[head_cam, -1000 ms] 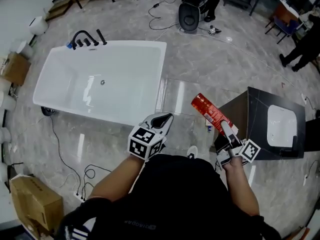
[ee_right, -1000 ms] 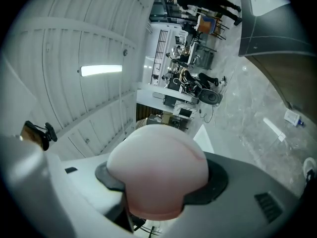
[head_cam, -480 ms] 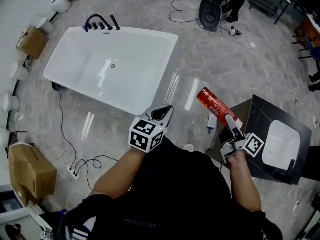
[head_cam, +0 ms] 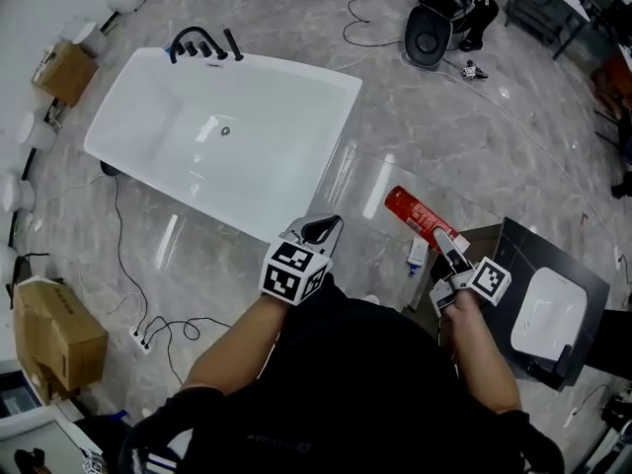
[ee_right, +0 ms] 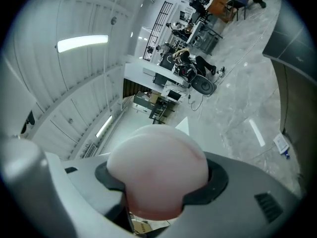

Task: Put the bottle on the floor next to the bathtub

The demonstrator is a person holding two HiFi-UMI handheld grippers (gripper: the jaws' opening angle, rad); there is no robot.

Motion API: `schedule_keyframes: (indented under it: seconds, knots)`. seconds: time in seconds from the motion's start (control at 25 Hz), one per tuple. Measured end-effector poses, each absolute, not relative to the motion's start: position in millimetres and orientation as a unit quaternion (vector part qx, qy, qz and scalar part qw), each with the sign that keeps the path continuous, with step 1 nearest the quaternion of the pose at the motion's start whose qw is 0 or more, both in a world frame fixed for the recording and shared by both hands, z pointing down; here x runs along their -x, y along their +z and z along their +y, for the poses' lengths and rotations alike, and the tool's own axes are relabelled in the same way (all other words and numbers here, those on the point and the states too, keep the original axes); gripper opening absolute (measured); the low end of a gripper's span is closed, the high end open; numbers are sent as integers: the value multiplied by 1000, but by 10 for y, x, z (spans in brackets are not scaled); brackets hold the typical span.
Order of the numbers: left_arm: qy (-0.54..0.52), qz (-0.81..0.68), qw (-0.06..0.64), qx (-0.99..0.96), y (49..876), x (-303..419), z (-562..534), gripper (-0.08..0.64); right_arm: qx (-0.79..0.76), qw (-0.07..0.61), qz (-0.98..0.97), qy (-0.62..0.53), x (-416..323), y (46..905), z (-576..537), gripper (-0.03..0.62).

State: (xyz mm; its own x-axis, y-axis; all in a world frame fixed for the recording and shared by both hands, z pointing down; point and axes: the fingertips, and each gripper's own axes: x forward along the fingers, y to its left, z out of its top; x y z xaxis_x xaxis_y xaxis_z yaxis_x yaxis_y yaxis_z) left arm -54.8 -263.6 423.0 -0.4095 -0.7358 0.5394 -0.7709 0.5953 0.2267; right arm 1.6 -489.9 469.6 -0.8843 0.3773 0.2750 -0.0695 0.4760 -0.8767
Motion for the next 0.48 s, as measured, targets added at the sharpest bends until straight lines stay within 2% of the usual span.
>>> schedule_keyframes:
  seconds: [0.2, 0.36, 0.48]
  knots:
    - [26, -825, 317, -468, 4377, 1128, -2539, 17, 23, 277, -836, 473, 420, 4893, -4810, 282]
    - [43, -811, 327, -483, 4608, 1490, -2477, 17, 68, 259, -840, 472, 927, 5086, -4612, 282]
    - [56, -797, 348, -491, 4842, 1621, -2476, 17, 46, 290, -835, 465, 1145, 5410, -4588, 281]
